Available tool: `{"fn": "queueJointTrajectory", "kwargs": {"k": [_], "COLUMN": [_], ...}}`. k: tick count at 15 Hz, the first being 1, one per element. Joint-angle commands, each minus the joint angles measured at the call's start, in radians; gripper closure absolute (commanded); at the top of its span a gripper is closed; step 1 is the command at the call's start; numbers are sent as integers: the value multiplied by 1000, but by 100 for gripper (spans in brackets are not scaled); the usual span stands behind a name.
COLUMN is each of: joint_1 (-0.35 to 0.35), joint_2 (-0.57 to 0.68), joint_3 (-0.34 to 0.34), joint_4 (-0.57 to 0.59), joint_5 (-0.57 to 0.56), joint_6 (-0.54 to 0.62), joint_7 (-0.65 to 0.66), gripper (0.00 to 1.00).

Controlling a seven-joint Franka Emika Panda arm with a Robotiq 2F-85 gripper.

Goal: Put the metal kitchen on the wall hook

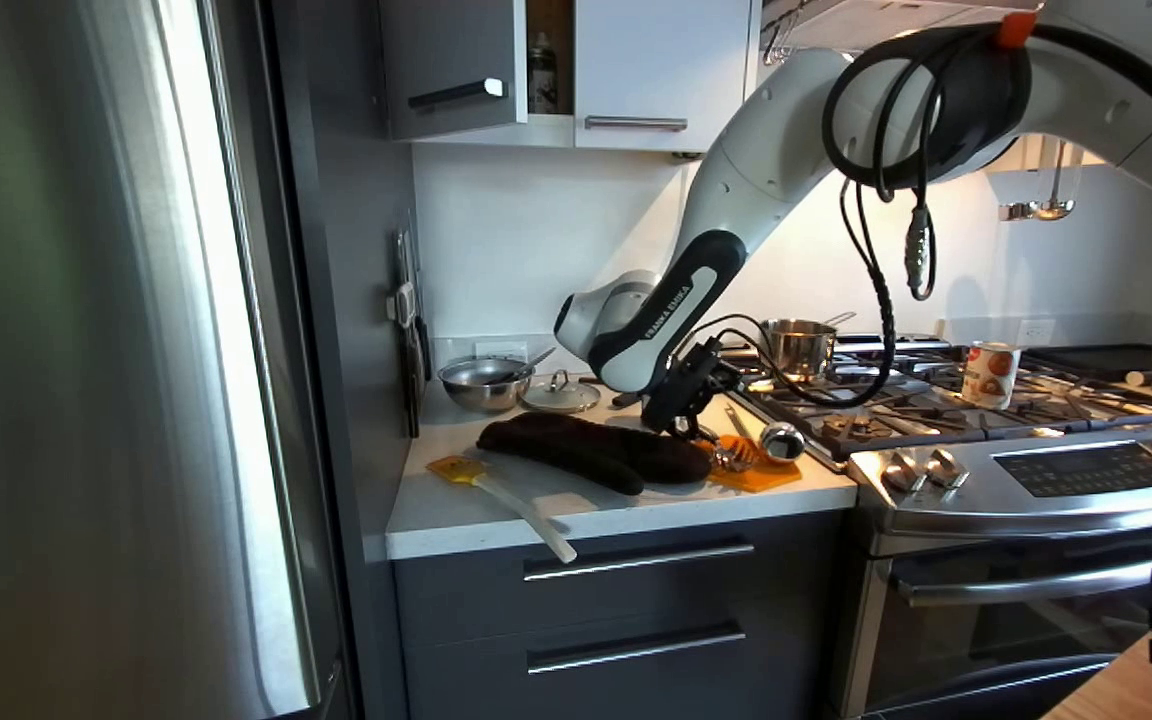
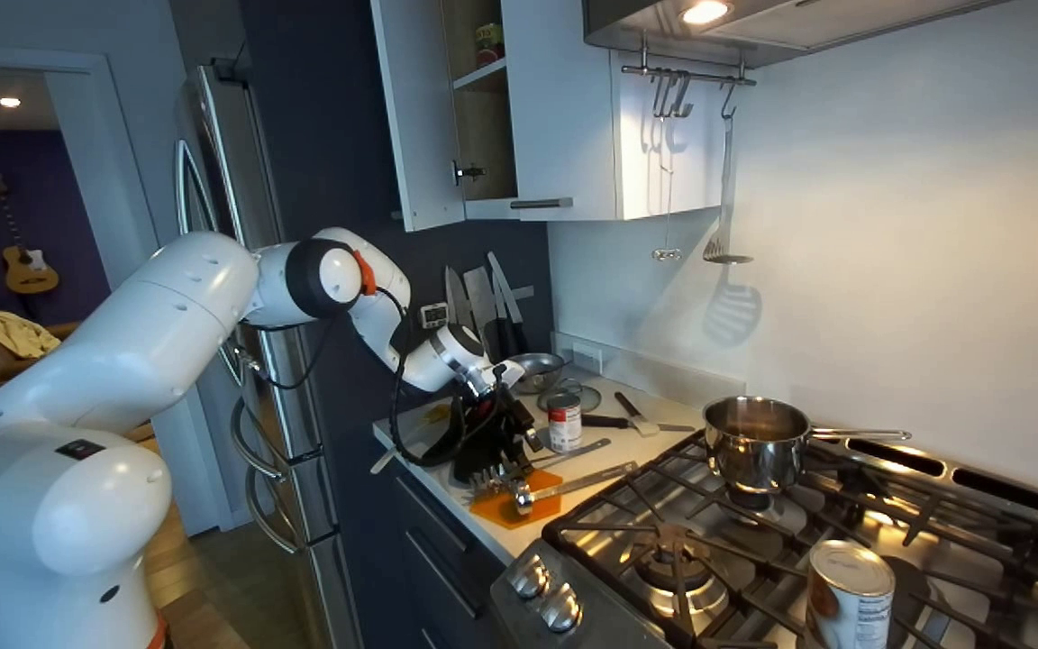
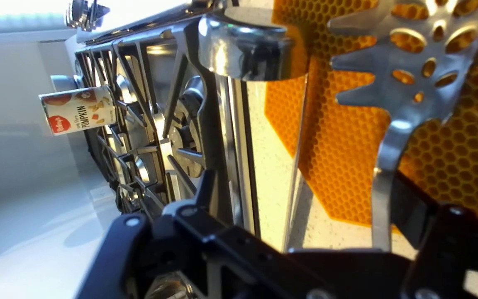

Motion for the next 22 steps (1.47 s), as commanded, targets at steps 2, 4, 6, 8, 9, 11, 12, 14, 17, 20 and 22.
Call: {"fn": "queueJointTrajectory", "kwargs": {"k": [2,4,6,8,9,11,12,14,17,20,22], "joint_1": [4,6,8,9,10,11,11,12,14,14,13], "joint_2": [60,71,81,88,90,91,93,96,101,107,111], "joint_3": [9,11,11,12,12,14,15,16,17,19,20], "joint_4": [76,93,106,117,119,123,126,133,139,145,151], "joint_5": [-40,-47,-52,-55,-56,-59,-60,-62,-64,-68,-68], "joint_6": [-52,-60,-67,-73,-76,-80,-82,-85,-92,-97,-100], "joint_7": [0,-2,-4,-7,-8,-10,-11,-12,-15,-17,-20], "gripper": [19,32,33,36,38,56,61,77,89,70,60]}}
